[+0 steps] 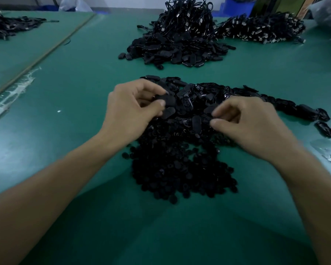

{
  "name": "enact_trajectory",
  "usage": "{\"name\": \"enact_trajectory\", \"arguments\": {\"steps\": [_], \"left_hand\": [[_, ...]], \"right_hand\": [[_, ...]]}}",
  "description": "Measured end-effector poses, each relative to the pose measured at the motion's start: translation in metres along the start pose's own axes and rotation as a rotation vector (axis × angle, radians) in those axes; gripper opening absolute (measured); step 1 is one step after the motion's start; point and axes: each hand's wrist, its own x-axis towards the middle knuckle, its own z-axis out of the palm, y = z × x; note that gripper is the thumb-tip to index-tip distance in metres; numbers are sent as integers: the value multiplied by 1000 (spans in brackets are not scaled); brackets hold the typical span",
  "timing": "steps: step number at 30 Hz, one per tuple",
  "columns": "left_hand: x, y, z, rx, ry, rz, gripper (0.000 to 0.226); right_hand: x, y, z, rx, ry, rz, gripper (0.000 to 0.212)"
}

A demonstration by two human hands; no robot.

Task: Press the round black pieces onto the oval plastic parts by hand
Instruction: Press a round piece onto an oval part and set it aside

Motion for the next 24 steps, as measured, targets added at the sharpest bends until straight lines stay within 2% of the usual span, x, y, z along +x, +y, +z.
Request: {"name": "enact_trajectory", "arguments": {"steps": [3, 6, 11, 13, 18, 21, 23, 24], "left_hand": [[8, -12, -9, 102, 103, -29, 28], [12, -21, -12, 188, 131, -32, 24], [12, -28, -12, 332, 131, 12, 26], [10, -30, -13, 389, 109, 30, 28], [7, -33, -12, 498, 74, 28, 28], [6, -33, -10, 517, 95, 3, 30], [5, -29, -9, 502, 114, 14, 21], [4, -27, -8, 484, 114, 18, 14]], "right_hand": [[3, 19, -23, -152, -138, 150, 13], [4, 29, -33, -158, -211, 254, 16], [4, 35, -37, -192, -265, 350, 41], [5, 36, -36, -197, -247, 356, 43], [6, 41, -34, -120, -182, 361, 25], [6, 42, -34, -160, -98, 315, 16], [5, 40, -35, -185, -9, 282, 10], [4, 39, -35, -181, 45, 269, 16]]}}
